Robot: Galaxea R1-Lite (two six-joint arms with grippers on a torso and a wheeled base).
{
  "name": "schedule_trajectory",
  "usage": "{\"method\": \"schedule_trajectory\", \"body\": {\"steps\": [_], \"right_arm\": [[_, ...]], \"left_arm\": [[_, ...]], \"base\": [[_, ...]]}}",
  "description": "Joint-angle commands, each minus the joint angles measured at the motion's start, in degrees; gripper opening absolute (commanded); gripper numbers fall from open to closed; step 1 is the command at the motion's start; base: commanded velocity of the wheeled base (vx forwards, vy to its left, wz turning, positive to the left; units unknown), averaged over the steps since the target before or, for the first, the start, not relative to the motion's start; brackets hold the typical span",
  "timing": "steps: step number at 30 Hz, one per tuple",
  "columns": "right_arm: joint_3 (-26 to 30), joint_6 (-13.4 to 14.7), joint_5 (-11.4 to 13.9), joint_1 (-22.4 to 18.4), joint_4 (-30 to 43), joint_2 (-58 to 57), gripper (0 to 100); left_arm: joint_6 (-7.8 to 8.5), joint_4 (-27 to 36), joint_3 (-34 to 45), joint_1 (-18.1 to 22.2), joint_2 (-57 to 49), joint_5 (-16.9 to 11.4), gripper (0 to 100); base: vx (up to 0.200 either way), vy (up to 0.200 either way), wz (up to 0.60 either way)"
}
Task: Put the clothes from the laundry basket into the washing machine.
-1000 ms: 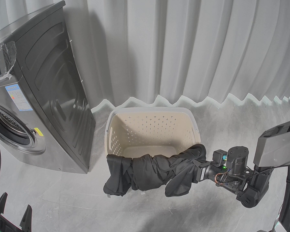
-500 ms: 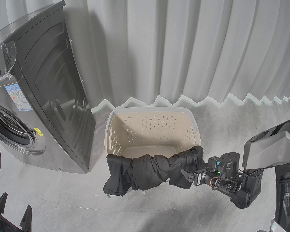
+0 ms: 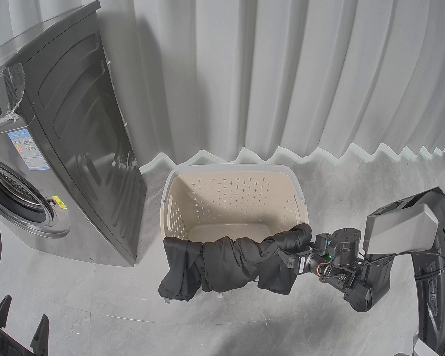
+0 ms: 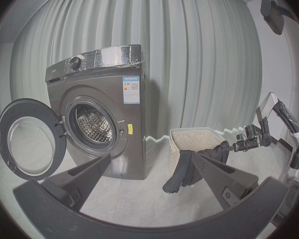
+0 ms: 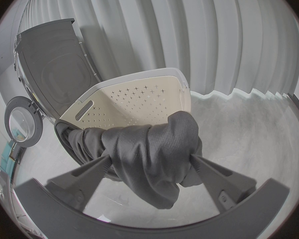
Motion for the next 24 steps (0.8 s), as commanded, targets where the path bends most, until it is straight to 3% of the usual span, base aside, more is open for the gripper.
{"method": "schedule_trajectory", "body": {"steps": [1, 14, 24], "right_arm": [[-1.0, 0.06, -0.06, 0.1, -0.14, 0.52, 0], [0.67, 0.32, -0.06, 2.82, -1.46, -0.54, 0], [5.94, 0.67, -0.15, 5.72, -1.46, -12.93, 0]], "left_arm": [[-0.04, -0.01, 0.92, 0.0, -0.96, 0.05, 100], [-0.04, -0.01, 0.92, 0.0, -0.96, 0.05, 100], [-0.04, -0.01, 0.92, 0.0, -0.88, -0.04, 100]], "base": [[0.0, 0.0, 0.0], [0.0, 0.0, 0.0], [0.0, 0.0, 0.0]]}}
